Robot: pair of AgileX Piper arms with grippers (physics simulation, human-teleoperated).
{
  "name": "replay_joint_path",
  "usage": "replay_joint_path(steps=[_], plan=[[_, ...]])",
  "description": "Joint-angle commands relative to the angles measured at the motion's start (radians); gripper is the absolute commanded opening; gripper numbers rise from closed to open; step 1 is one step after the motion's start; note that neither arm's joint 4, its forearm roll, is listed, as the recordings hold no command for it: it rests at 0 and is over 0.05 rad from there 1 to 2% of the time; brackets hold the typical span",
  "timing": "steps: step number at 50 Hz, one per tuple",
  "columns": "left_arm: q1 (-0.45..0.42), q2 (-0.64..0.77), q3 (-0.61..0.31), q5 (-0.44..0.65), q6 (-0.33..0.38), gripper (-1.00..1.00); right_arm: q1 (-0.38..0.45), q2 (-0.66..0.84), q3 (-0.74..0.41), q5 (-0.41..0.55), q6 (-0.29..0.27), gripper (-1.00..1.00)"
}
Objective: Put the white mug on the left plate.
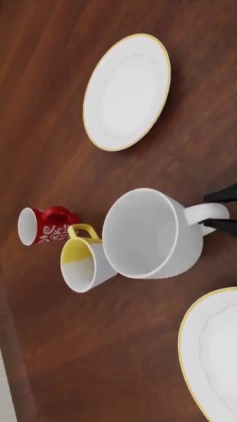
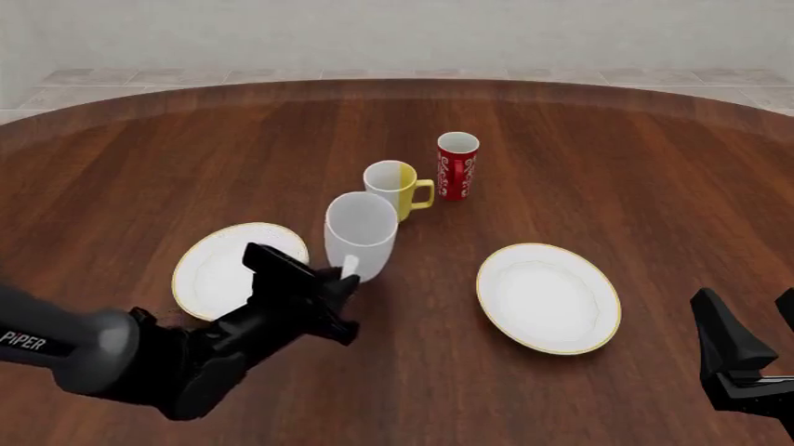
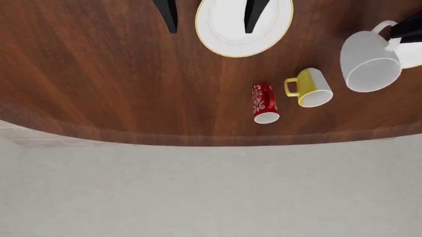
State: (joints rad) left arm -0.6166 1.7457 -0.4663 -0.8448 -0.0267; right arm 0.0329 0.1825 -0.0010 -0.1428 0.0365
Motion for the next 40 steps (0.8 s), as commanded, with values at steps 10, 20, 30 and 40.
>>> replay_joint_path(steps=[10, 20, 30, 40], plan=[[0.042, -0.272, 0.055, 0.114, 0.039, -1.00, 0.000, 0.001, 0.000, -0.001, 0.001, 1.00], [0.089, -0.424, 0.079, 0.212, 0.068, -1.00, 0.000, 0.000, 0.000, 0.000, 0.000, 1.00], [0.138, -0.580, 0.082, 0.336, 0.087, -1.00, 0.000, 0.000, 0.000, 0.000, 0.000, 1.00], [0.173, -0.632, 0.076, 0.386, 0.094, -1.00, 0.000, 0.001, 0.000, 0.000, 0.000, 1.00]])
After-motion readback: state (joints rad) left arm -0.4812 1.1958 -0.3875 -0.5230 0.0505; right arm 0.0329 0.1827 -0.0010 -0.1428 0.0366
